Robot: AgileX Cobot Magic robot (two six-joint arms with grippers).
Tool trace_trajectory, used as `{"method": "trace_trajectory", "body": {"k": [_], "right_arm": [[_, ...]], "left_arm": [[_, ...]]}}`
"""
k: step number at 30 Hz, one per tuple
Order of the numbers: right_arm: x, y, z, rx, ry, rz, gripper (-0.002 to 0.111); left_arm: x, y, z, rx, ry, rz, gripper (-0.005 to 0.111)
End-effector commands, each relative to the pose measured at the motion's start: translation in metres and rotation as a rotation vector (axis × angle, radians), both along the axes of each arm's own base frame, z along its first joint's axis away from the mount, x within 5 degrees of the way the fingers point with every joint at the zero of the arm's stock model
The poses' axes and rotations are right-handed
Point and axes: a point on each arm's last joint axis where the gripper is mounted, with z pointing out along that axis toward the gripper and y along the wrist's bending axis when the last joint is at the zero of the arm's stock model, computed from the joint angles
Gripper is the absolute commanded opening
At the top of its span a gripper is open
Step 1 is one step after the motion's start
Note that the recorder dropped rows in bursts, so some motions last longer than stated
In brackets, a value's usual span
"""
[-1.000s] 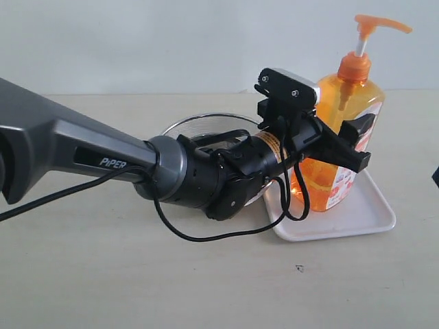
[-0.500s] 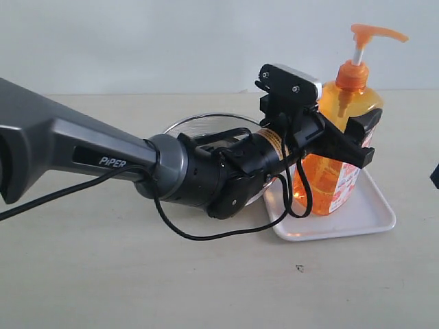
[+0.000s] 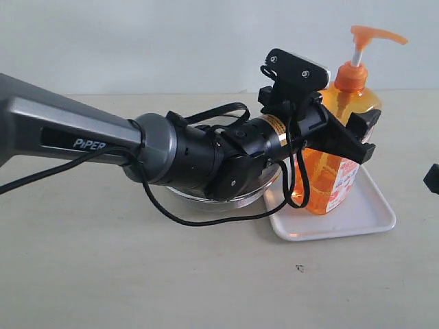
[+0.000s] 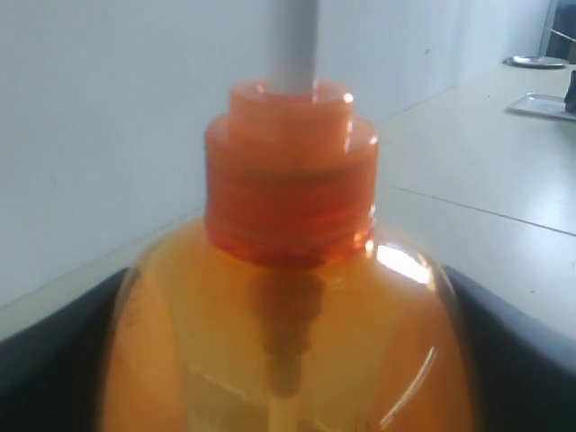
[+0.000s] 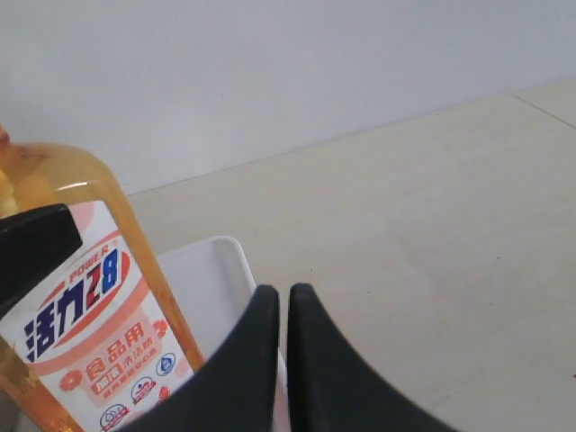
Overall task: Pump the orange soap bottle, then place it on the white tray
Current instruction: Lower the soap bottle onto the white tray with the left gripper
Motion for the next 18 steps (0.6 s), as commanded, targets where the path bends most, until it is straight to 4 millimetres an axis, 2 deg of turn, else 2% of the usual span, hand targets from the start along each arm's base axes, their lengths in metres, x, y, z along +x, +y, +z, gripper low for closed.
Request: {"method": "trace_trajectory", "body": {"k": [1,8,15,18], "right_arm": [[-0.001,-0.001,0.0005,-0.005,-0.009,0.004,0.0],[-0.001,-0.001,0.0005,-0.005,-0.009,0.004,0.0],[-0.0009,-0.0008,0.0007,-0.008,-0.01,0.007,0.0],[-0.0008,0.0002,0.0011,-0.015,-0.014,0.02,0.0]], "left_arm": [[-0.001,0.0008,0.0136,-0.002,-0.009,0.005,0.074],[-0.0012,0.0013,0.0093,0.049,0.005,0.003,0.074],[-0.0009,0.0015,0.0095,0.023,0.032,0.013,0.074],[-0.0009,0.0015,0.0095,0.02,0.036,0.013,0.083]]}}
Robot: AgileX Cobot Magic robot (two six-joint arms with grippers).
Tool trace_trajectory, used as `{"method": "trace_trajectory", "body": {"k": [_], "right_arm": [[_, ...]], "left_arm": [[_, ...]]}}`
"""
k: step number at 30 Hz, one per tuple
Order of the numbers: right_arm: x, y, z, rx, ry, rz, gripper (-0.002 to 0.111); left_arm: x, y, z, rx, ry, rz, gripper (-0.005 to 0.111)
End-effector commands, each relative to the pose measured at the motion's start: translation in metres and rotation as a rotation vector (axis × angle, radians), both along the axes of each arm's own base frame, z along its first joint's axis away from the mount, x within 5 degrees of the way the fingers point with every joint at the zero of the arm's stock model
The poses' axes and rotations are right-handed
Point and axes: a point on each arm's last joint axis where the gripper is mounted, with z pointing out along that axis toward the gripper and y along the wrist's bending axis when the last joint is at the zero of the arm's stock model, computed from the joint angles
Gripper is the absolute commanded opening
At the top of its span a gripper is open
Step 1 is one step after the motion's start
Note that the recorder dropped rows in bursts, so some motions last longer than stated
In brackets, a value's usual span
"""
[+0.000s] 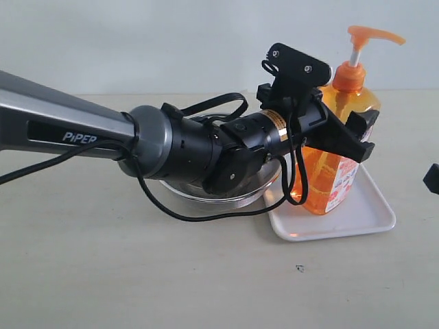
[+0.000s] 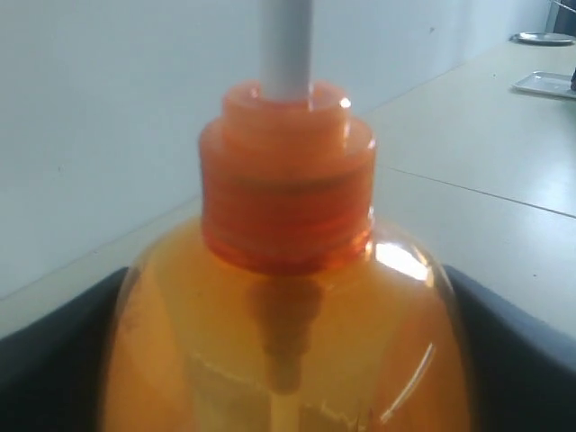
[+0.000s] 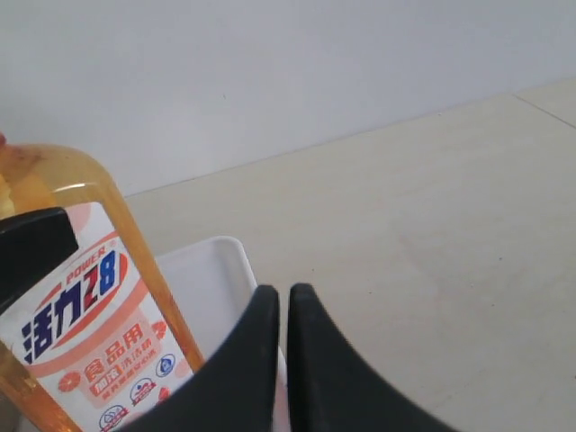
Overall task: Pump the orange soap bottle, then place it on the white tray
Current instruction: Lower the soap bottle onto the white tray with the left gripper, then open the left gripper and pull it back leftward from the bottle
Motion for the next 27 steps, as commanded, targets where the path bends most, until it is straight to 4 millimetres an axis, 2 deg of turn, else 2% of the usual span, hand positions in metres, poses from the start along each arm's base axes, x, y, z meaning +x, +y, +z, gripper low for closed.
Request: {"method": "trace_trajectory", "body": {"k": [1,4,5,11,14,24,27], "right_arm": [[-0.001,0.0,0.001,-0.017,-0.015,0.021,0.0],[-0.001,0.001,0.001,-0.016,-0.013,0.025,0.0],[-0.001,0.001,0.001,-0.016,-0.013,0.025,0.0],[-0.001,0.001,0.001,-0.016,-0.013,0.025,0.0],[-0.001,0.001,0.001,-0.016,-0.013,0.025,0.0],[-0.001,0.001,0.001,-0.017,-0.013,0.027,0.0],[-0.001,0.001,0.001,-0.017,-0.013,0.027,0.0]], "left_arm": [[0.0,0.0,0.004,-0.023,0.027,0.012,0.089],[0.0,0.0,0.003,-0.015,0.033,0.012,0.109],[0.0,0.0,0.002,-0.01,0.037,0.012,0.11],[-0.001,0.002,-0.003,0.054,0.086,0.014,0.11],[-0.003,0.003,0.0,0.098,0.107,0.01,0.11],[-0.013,0.015,0.034,0.181,0.161,0.016,0.11],[-0.018,0.022,0.037,0.185,0.165,0.016,0.11]]}}
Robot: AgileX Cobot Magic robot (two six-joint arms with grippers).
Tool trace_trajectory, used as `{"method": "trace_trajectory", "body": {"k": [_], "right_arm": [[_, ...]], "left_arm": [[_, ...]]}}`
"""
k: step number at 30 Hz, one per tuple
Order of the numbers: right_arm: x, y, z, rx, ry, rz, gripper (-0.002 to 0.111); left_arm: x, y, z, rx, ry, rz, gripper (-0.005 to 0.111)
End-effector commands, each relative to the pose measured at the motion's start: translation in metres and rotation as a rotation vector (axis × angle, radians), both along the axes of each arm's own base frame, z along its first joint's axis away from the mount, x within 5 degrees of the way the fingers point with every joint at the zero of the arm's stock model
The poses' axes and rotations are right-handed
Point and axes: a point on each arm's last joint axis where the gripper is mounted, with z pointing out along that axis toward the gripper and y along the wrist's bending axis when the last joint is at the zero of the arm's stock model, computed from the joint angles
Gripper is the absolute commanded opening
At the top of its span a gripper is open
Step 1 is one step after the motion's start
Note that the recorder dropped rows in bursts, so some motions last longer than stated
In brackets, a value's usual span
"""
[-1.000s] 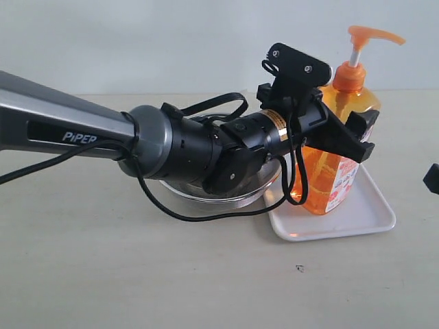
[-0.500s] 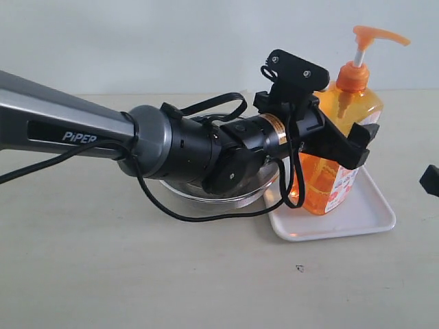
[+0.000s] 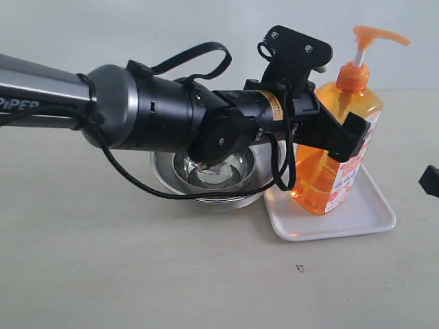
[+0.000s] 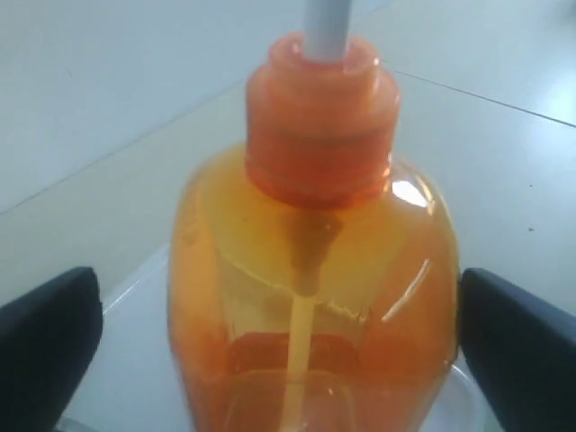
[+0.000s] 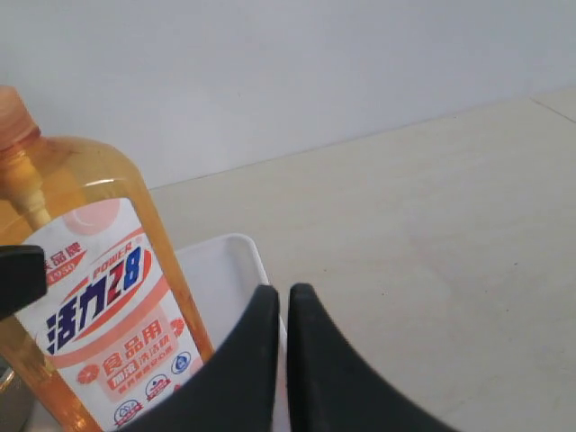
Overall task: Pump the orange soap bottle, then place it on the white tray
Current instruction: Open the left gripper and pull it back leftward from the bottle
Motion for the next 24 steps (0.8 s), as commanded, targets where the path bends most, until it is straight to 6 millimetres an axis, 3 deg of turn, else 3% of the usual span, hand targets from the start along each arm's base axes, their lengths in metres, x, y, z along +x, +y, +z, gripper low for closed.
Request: {"method": "trace_trajectory", "body": {"k": [1,9,18,24], "right_arm": [[-0.001,-0.002,0.001,-0.004,-0.009,-0.003,0.0],[-0.001,-0.002,0.0,-0.004,-0.008,-0.002,0.0],[-0.001,-0.001,0.0,-0.012,-0.004,0.008,0.0],[-0.001,0.003,0.002,-0.012,-0.023,0.046,0.0]], "left_arm": [[-0.01,0.01,0.007,0.018,0.017,0.0,0.11],[-0.041,0.052,0.014,0.075,0.026,-0.003,0.11],[-0.099,0.123,0.043,0.022,-0.007,0.018,0.11],[-0.134,0.159,0.053,-0.038,0.036,0.04,0.11]]}}
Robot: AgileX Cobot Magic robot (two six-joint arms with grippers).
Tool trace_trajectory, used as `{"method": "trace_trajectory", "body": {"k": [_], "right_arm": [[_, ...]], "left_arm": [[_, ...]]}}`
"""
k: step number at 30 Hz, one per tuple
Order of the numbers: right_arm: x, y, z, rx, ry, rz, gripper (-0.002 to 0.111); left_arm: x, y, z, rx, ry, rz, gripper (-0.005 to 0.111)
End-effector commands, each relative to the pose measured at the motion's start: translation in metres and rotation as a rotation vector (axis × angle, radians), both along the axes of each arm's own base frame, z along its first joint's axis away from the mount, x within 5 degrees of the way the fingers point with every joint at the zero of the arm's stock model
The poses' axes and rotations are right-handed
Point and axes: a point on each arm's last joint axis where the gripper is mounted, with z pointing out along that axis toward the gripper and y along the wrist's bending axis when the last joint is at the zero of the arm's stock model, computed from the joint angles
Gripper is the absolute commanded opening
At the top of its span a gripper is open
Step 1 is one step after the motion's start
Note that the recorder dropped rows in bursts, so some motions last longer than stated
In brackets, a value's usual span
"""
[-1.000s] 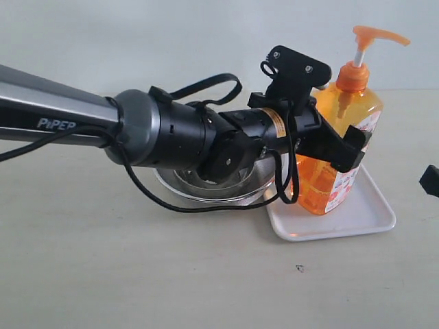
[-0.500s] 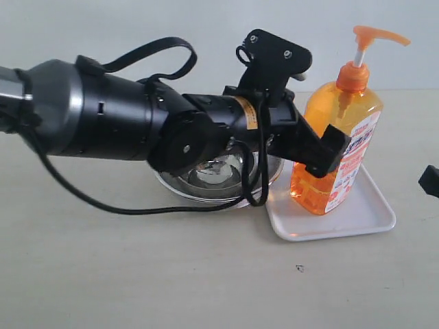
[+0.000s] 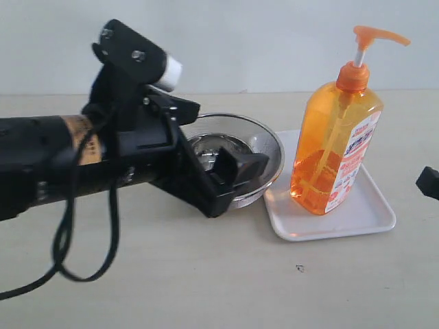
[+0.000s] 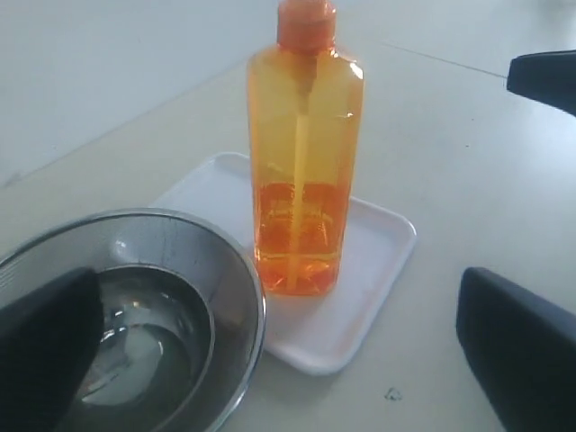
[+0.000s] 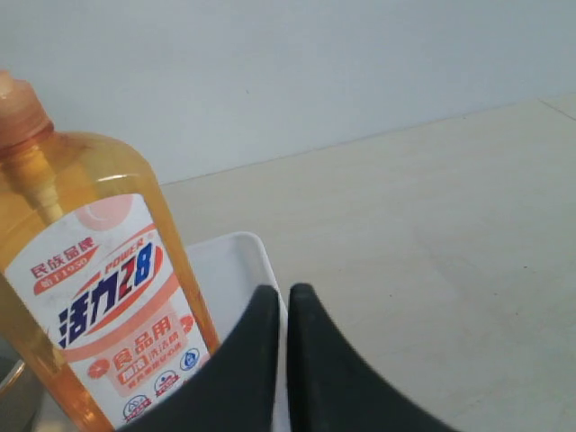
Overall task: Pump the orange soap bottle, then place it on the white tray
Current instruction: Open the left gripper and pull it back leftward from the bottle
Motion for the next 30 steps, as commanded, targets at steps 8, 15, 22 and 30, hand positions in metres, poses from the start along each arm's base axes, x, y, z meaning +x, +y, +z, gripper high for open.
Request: {"method": "trace_trajectory", "body": {"k": [8,15,22,30], "right_arm": [[-0.001,0.003,0.002,-0.002,-0.022,0.045,0.0],[-0.001,0.003,0.002,-0.003,-0.018,0.048,0.0],[-0.001,0.004,0.001,-0.017,-0.011,0.059,0.0],[-0.002,0.017,0.003,-0.153,-0.049,0.232,0.0]], "left_arm": [[-0.035,0.037,0.003,-0.034,0.126,0.053,0.108],[-0.036,0.038,0.0,-0.006,0.146,0.055,0.029],[-0.029,0.041,0.004,0.039,0.013,0.024,0.005],[0.007,0.034,-0.013,0.014,-0.122,-0.008,0.005]]}}
